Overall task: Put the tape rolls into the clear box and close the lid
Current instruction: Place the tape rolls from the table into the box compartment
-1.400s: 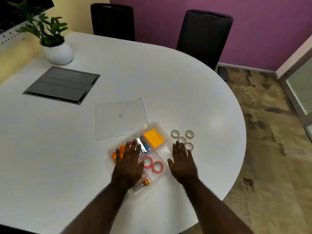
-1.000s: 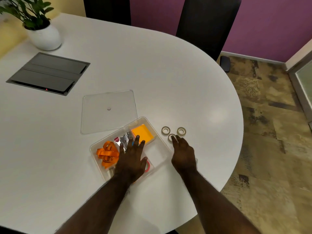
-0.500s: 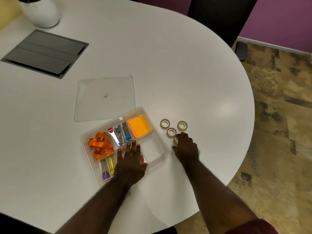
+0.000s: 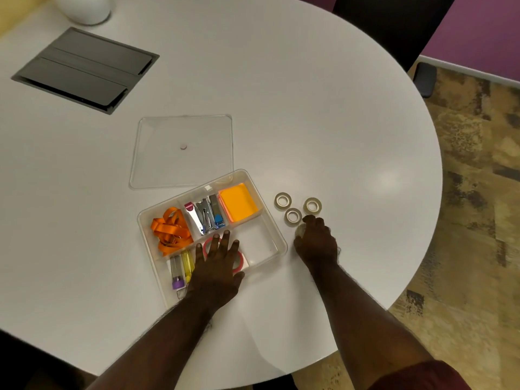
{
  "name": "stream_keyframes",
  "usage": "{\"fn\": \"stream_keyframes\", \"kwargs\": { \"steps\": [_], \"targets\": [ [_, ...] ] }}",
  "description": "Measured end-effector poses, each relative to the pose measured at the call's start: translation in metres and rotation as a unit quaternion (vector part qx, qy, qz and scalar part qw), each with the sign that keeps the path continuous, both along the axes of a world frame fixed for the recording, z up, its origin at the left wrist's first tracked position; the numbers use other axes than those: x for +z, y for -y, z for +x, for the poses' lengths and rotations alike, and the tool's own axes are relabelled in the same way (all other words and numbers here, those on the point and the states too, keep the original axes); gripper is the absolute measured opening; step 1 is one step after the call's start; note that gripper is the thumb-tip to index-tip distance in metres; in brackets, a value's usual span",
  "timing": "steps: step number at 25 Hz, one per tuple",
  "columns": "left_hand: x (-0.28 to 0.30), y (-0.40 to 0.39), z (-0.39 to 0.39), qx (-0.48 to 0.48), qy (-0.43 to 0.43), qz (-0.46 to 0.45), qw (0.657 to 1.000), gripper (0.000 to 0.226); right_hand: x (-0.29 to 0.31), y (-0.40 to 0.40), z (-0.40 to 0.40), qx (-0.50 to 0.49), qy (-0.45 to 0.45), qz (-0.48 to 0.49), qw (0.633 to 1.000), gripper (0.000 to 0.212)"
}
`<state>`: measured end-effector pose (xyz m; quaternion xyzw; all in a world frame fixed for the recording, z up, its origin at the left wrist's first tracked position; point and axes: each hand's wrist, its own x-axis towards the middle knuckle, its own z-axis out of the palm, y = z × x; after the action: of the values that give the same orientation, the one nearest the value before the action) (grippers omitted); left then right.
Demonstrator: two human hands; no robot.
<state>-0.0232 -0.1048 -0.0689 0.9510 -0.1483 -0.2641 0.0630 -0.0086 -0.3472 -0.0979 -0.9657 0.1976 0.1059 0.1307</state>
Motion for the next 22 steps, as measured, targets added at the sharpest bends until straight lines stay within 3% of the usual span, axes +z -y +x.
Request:
{"fn": "stream_keyframes", "kwargs": {
  "steps": [4,8,11,15,22],
  "targets": [
    [-0.001,-0.006,-0.006,0.008,0.012,-0.009,1.0,0.081,0.013,-0.004,-0.001,-0.003,0.18,0.102,0.978,0.051],
    [-0.001,-0.014,-0.015,0.036,0.032,-0.041,0.998,0.081,0.026,-0.039,0.005,0.132,0.253,0.174,0.942,0.057],
    [0.001,-0.02,-0.021,0.053,0.052,-0.075,0.994,0.08,0.024,-0.075,0.006,0.186,0.173,0.206,0.945,0.058],
    [0.004,-0.028,-0.025,0.05,0.044,-0.054,0.996,0.079,0.012,-0.096,0.016,0.156,0.014,0.191,0.969,0.052],
    [0.009,-0.035,-0.025,0.053,0.04,-0.047,0.997,0.08,0.001,-0.104,0.031,0.169,-0.031,0.163,0.972,0.042]
  ]
}}
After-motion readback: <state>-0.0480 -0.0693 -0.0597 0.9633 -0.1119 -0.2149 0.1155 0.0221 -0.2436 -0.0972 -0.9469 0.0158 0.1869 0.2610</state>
